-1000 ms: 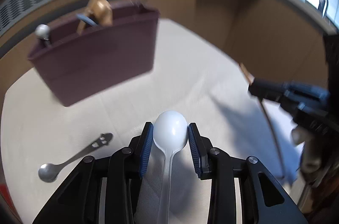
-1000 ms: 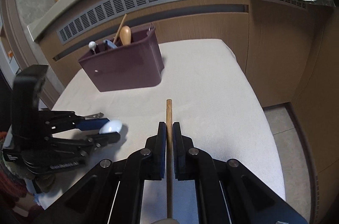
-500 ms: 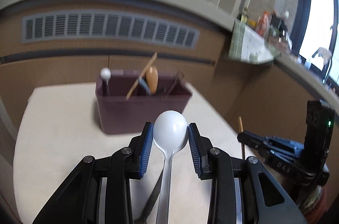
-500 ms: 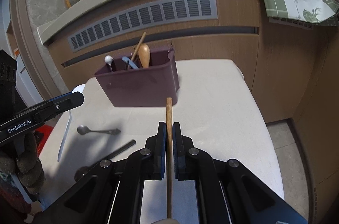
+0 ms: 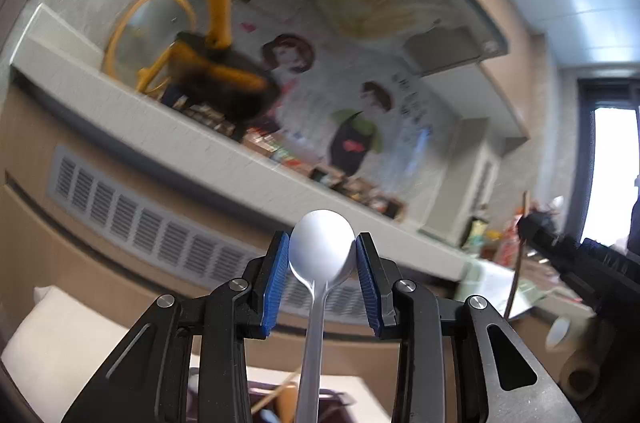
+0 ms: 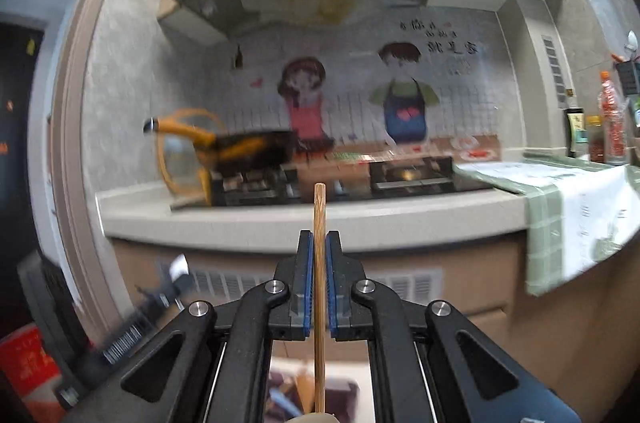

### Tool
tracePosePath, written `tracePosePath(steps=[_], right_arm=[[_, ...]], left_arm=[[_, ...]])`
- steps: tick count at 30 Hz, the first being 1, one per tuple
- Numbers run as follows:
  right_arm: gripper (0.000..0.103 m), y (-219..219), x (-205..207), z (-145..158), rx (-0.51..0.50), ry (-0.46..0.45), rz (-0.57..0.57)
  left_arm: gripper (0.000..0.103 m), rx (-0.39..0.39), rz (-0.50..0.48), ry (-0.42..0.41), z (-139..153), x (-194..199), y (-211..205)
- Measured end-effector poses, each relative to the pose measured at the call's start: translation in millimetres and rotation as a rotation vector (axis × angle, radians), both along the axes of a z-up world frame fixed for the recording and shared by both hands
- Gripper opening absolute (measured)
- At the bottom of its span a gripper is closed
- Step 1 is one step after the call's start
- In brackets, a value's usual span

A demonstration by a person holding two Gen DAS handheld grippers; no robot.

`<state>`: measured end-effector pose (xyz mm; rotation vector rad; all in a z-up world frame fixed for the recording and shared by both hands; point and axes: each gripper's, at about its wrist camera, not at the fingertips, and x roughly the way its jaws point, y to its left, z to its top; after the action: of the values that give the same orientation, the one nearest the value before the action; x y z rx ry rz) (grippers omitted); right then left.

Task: Organize utensils
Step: 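Lift the chopstick and white spoon and lower both into the maroon holder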

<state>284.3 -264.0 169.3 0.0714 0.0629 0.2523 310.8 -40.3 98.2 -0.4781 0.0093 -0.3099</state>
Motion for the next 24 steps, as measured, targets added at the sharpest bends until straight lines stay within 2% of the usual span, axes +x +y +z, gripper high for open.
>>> tracePosePath(steps=[4,8,12,18,22,24], right_arm=[[0.006,4,42,-23,0.020,0.040,-0.018],[0.006,4,73,-52,0.033,0.083,-0.040],[0.006,6,91,-70,0.041,0.113,-0.044],[0.006,9,103,-94,0.023,0.121,-0.051],[0.006,7,111,-123,0.025,0.176,-0.046],[0.008,7,112,-138,0.015,0.226,-0.042]], left_arm=[[0.035,0.006,0.047,0.074,-31,27,6],[0.035,-0.011,0.052,0.089,-49,33,9],[0.035,-0.031,0.035,0.092,-59,42,7],[0.035,0.017,0.073,0.072,-80,46,-2],[0.035,0.037,0.037,0.121,-101,50,-10],[0.042,0.042,-0.012,0.181,-110,50,-11]])
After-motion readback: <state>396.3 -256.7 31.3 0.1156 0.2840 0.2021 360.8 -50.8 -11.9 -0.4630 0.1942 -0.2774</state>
